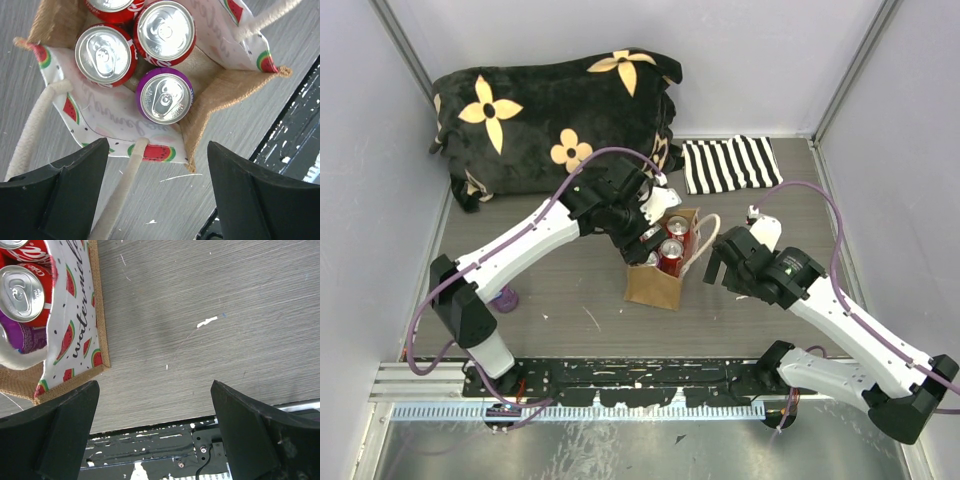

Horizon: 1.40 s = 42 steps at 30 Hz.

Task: Place the beverage into the canvas bag

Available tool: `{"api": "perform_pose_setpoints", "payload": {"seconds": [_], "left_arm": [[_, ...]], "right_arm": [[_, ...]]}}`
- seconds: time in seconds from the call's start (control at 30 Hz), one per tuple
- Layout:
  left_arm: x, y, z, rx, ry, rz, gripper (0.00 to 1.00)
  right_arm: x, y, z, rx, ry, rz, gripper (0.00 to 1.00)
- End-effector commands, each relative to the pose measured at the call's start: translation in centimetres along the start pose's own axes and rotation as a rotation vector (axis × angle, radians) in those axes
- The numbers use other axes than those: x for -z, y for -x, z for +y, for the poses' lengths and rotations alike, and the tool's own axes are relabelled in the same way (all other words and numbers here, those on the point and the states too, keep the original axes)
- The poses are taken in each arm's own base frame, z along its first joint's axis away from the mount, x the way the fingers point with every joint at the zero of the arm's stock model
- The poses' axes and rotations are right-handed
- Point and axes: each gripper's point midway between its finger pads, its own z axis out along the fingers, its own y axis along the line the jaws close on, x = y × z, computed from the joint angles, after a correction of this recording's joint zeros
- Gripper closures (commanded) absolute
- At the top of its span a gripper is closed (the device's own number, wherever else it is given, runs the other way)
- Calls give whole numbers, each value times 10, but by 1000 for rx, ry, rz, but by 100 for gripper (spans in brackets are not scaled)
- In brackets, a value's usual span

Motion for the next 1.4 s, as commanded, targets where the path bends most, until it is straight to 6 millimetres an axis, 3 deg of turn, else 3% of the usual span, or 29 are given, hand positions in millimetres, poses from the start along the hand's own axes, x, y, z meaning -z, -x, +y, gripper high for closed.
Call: {"api": "perform_pose_setpoints", "payload": {"seconds": [0.0,0.1,0.27,0.33,0.53,0.73,0.9,1.0,1.13,1.37], "left_arm": [[38,15,5,10,34,-79,13],[63,12,25,65,92,-115,13],[111,-11,80,271,186,-169,13],[120,-22,86,305,205,-190,13],[99,-43,65,372,126,-188,9],[81,-57,62,384,118,-188,9],[88,-52,69,401,163,-224,9],[111,-47,77,400,212,-265,9],[143,-54,77,372,275,-288,9],[115,-92,55,444,208,-189,11]], "right_arm": [[3,11,12,-3,33,-24,0],[2,12,13,-2,30,-25,0],[12,27,10,-42,35,-87,0],[15,35,8,-51,29,-123,0],[1,32,24,11,44,-83,0],[-6,28,40,31,72,-37,0],[0,29,36,9,76,-51,0],[1,31,36,2,79,-56,0],[-1,32,40,11,82,-53,0],[-6,35,53,50,104,-45,0]]}}
